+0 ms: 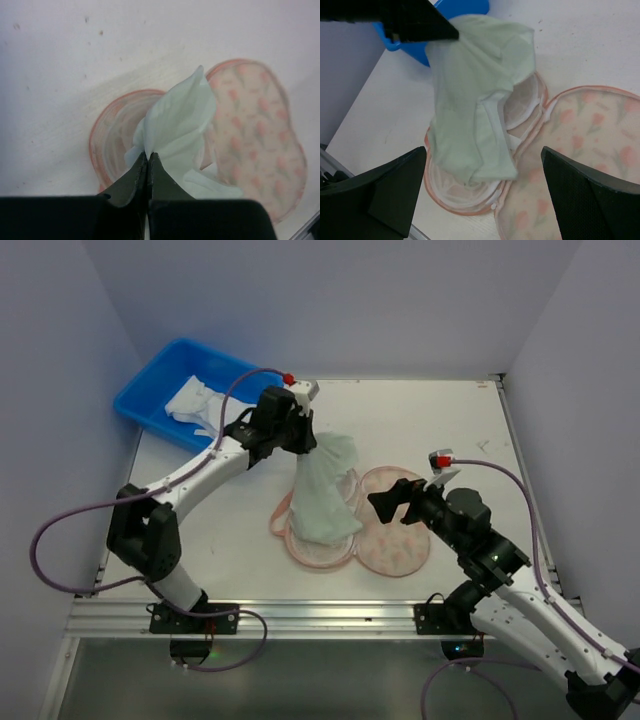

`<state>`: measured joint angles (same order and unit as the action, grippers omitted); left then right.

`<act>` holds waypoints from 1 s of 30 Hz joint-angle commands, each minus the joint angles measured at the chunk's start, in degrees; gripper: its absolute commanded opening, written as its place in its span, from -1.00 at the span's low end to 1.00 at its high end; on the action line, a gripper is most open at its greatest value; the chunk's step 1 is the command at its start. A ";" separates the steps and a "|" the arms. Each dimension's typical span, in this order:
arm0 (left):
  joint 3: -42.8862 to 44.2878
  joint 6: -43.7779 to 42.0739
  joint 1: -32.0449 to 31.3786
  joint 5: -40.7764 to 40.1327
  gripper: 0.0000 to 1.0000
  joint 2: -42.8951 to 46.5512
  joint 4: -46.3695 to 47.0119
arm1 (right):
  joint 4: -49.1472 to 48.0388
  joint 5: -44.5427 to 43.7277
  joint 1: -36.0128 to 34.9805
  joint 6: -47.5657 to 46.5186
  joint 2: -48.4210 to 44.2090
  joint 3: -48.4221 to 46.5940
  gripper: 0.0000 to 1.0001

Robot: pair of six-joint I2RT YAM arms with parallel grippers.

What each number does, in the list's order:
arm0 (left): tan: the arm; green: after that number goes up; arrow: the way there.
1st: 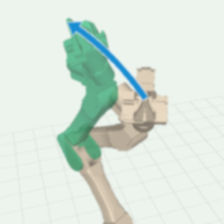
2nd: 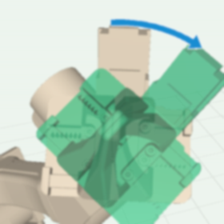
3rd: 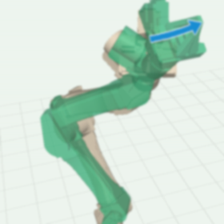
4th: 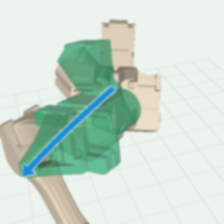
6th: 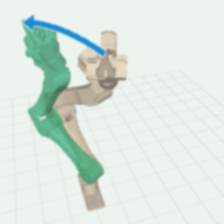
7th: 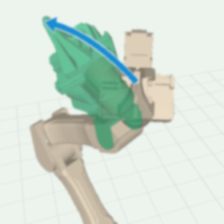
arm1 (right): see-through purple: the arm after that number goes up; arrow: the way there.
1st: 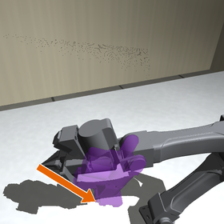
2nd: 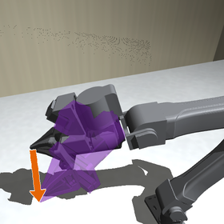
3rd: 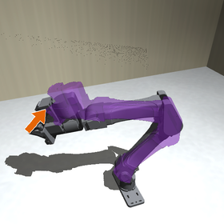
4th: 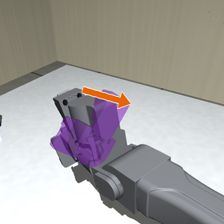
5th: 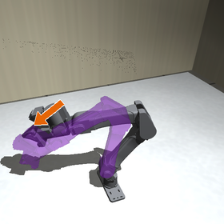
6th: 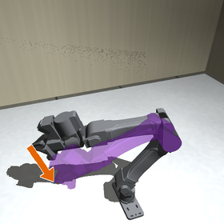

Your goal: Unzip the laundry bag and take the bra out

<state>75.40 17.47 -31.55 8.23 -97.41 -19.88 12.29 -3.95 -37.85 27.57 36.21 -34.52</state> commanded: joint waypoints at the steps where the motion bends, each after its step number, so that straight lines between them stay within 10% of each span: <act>1: 5.81 -0.95 -0.18 -0.75 -1.00 8.71 1.77 | -1.75 -4.57 0.14 1.25 -2.63 1.03 0.97; 17: 42.36 2.56 23.26 -10.68 -1.00 7.94 -8.34 | -1.04 -6.34 0.14 1.96 -4.74 1.21 0.97; 30: 30.97 10.30 39.20 -13.15 -1.00 0.72 9.82 | -1.05 -3.79 0.14 1.52 -2.46 1.39 0.97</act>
<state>109.43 25.21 7.16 -4.10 -97.19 -19.97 12.47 -8.29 -37.80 28.95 33.45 -32.91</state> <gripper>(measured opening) 0.009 0.986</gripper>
